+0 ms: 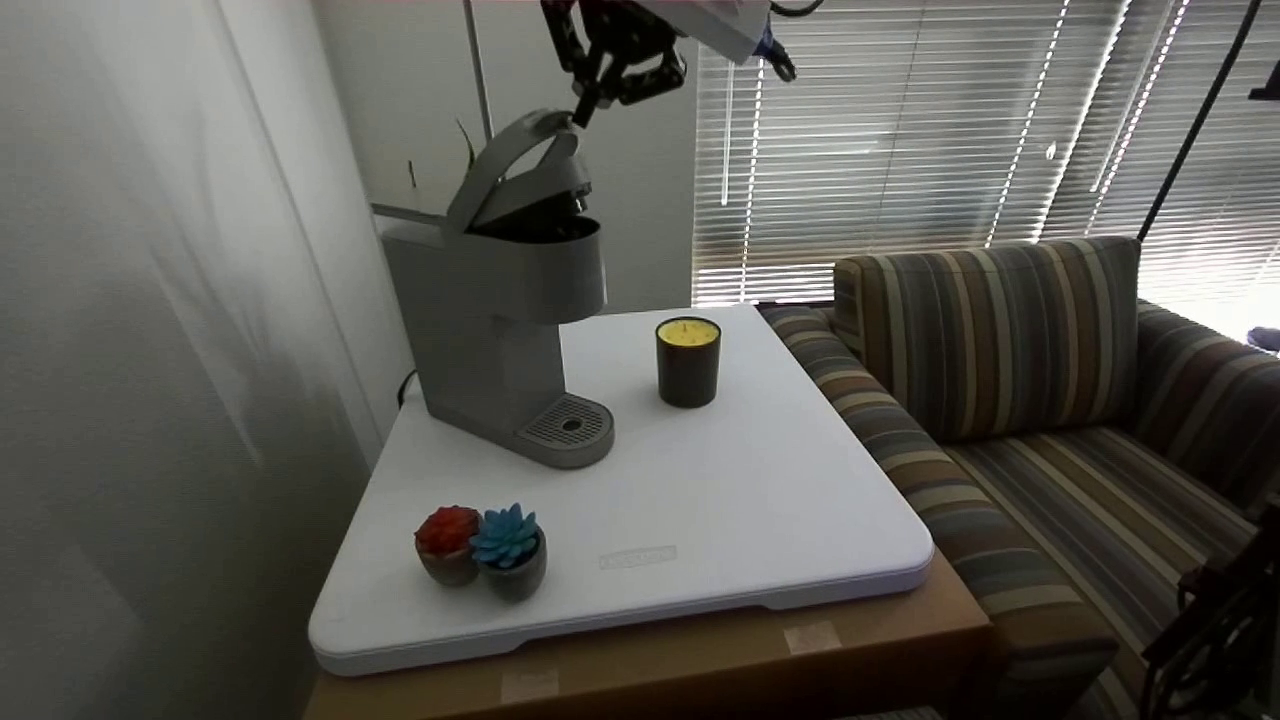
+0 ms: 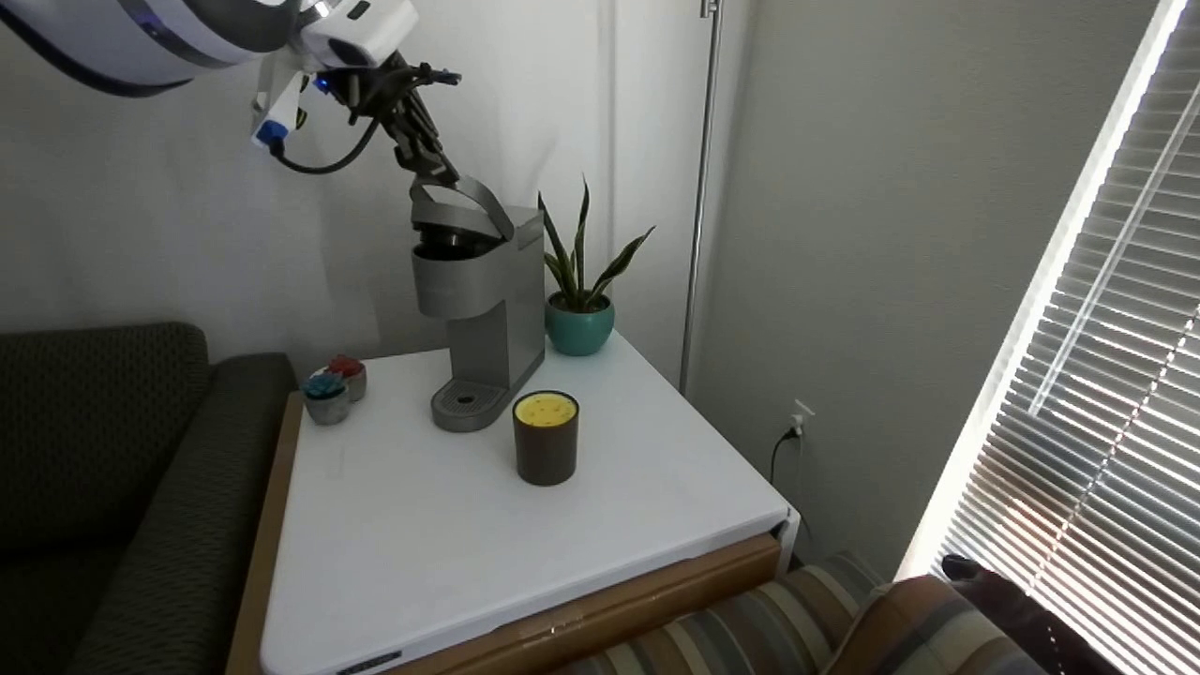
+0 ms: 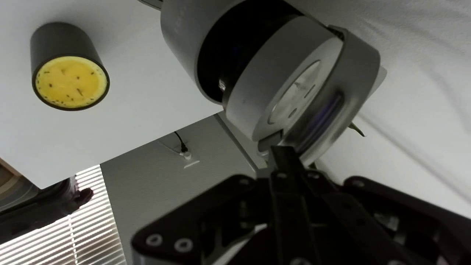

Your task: Open the top of the coffee maker

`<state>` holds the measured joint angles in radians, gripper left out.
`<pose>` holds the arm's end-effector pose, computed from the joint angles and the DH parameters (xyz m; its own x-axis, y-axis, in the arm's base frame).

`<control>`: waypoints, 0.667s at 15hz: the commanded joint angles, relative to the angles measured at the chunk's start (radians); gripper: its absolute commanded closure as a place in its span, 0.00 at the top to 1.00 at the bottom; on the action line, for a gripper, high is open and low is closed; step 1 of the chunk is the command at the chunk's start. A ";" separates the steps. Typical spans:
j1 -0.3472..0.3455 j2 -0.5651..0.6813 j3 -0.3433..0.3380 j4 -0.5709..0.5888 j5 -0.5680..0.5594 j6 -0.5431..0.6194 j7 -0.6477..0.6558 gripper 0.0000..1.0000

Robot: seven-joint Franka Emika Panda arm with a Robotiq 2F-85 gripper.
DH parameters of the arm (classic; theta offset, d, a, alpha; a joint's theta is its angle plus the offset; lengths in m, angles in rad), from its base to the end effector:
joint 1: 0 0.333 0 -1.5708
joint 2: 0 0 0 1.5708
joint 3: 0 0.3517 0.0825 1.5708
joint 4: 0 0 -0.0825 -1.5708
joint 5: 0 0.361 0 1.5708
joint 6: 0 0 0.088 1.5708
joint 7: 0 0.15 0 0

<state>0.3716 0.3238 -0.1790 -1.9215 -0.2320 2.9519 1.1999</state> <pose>0.6689 0.1557 0.4234 0.5540 -0.7047 0.4433 -0.5074 -0.7080 -0.4912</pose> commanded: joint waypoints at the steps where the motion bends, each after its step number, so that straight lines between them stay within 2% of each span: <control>1: -0.009 0.012 -0.001 0.055 -0.012 0.004 -0.035 0.00; 7: -0.034 0.043 0.039 0.117 0.033 0.008 -0.095 0.00; 8: -0.033 0.045 0.037 0.121 0.031 -0.002 -0.094 0.00; 10: -0.004 0.037 -0.009 0.123 -0.006 -0.071 -0.045 0.00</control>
<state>0.3632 0.3485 -0.1637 -1.8254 -0.2222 2.9452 1.1450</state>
